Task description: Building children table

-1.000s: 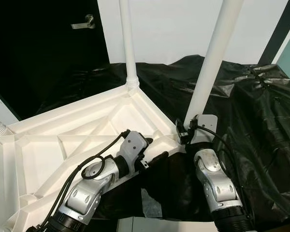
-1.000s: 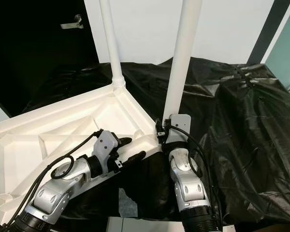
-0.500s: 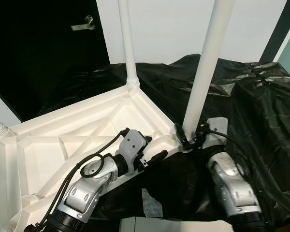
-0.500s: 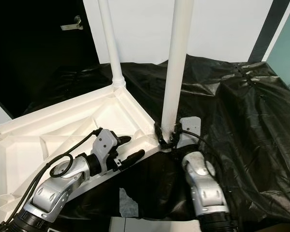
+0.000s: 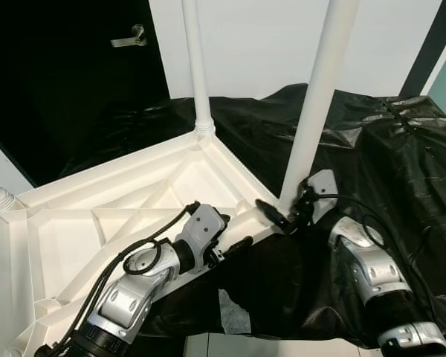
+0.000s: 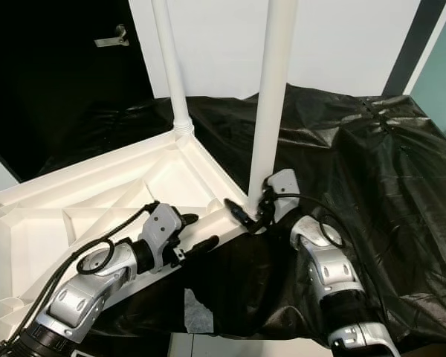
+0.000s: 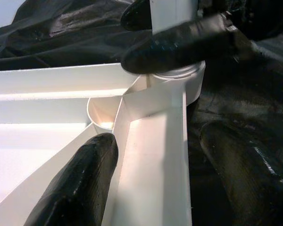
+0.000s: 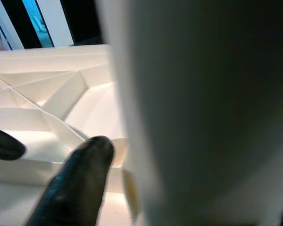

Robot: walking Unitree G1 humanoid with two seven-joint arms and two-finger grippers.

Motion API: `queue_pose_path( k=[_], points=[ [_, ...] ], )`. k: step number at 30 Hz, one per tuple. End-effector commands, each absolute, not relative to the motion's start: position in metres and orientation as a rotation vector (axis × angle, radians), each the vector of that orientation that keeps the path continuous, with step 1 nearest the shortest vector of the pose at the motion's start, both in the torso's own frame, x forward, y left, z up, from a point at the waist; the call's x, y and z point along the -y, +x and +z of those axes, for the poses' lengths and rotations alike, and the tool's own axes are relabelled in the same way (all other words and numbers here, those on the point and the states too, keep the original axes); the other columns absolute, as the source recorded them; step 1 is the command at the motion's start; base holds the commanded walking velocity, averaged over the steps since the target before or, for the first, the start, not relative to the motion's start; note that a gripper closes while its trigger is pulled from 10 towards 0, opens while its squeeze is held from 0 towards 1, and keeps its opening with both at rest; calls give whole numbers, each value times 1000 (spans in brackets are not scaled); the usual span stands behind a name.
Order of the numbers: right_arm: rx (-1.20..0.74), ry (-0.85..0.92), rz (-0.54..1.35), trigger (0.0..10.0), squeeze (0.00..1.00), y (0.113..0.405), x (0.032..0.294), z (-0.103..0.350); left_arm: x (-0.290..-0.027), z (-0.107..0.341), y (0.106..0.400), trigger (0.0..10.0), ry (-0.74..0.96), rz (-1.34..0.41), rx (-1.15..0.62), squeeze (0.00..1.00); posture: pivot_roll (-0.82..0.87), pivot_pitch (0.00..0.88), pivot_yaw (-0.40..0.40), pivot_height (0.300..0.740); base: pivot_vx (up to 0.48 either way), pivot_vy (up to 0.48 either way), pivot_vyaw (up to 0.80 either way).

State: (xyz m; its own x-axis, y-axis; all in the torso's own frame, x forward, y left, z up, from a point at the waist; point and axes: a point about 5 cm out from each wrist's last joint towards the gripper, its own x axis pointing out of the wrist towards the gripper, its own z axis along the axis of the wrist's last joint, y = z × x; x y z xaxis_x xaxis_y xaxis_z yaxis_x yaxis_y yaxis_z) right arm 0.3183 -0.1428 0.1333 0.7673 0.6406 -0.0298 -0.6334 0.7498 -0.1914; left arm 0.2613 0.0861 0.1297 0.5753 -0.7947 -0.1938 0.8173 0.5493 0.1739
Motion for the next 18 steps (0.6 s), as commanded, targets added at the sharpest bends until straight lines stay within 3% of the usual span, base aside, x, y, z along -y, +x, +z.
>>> queue_pose_path(
  k=[1, 8, 13, 14, 16, 17, 18],
  points=[
    [30, -230, 754, 0, 0, 318, 136, 130, -84, 127, 257, 10000, 278, -1007, -107, 0, 23, 0, 11, 740, 0, 0, 0],
    [28, -244, 787, 0, 0, 319, 135, 129, -85, 127, 257, 10000, 289, -1001, -105, 0, 28, 0, 6, 740, 0, 0, 0],
    [-24, -236, 689, 0, 0, 314, 146, 116, -86, 128, 255, 10000, 298, -993, -103, 0, 17, 0, 9, 740, 0, 0, 0],
    [-30, -236, 654, 1137, 0, 313, 146, 114, -86, 127, 255, 10000, 298, -995, -104, 0, 15, 0, 9, 740, 0, 0, 0],
    [-33, -239, 630, 1137, 0, 314, 146, 113, -85, 127, 255, 10000, 298, -996, -104, 0, 15, 0, 9, 740, 0, 0, 0],
    [-31, -235, 604, 10000, 0, 313, 146, 112, -85, 128, 254, 10000, 298, -998, -104, 0, 9, 0, 12, 740, 0, 0, 0],
    [-27, -232, 588, 10000, 0, 313, 146, 111, -85, 128, 254, 10000, 299, -999, -104, 0, 9, 0, 12, 740, 0, 0, 0]
  ],
)
